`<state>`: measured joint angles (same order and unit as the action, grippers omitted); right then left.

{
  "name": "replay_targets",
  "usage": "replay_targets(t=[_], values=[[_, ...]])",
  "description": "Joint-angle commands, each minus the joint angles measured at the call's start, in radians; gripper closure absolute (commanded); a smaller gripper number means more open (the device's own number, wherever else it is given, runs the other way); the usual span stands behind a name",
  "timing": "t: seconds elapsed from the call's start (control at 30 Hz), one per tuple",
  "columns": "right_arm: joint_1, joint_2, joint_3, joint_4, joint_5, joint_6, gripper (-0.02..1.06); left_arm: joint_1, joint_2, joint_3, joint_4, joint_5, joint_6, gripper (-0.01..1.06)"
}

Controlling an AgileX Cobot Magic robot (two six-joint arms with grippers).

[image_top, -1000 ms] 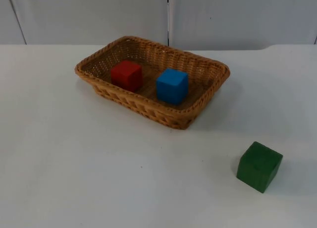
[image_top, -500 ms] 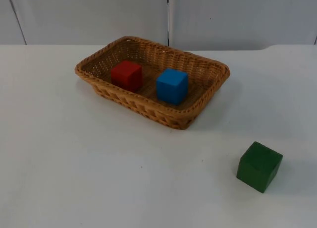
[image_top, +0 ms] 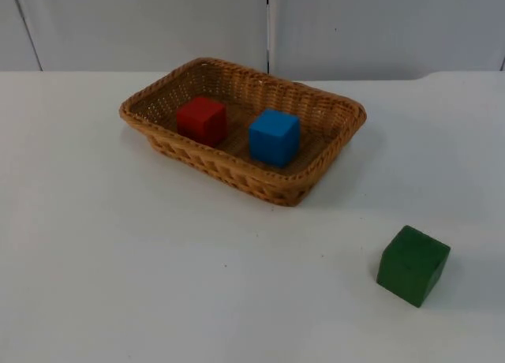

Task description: Pick up one cube with each hand and place exactly two cubes into the same basket, leaving the remaining cube outside.

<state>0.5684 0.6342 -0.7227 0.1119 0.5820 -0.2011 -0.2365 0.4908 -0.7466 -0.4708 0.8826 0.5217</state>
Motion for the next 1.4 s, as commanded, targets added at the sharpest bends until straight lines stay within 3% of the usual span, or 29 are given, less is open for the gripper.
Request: replay_targets(t=[0.0,0.37,0.83,1.13,1.37], values=[[0.0,-0.023,0.001,-0.001,0.017,0.003,0.29,-0.005,-0.022,0.005,0.011,0.012,-0.01,0.13],[0.0,-0.184,0.113,-0.003,0.051,0.038,0.29,-0.005,-0.154,0.005,0.14,0.078,-0.129,0.13],[0.0,-0.401,0.123,-0.003,0.159,0.093,0.29,-0.005,-0.306,0.007,0.27,0.16,-0.261,0.13],[0.0,-0.497,0.125,-0.005,0.301,0.094,0.29,-0.005,-0.478,0.219,0.304,0.15,-0.385,0.13],[0.0,-0.557,0.125,-0.058,0.377,0.168,0.29,-0.005,-0.491,0.229,0.374,0.159,-0.415,0.13]])
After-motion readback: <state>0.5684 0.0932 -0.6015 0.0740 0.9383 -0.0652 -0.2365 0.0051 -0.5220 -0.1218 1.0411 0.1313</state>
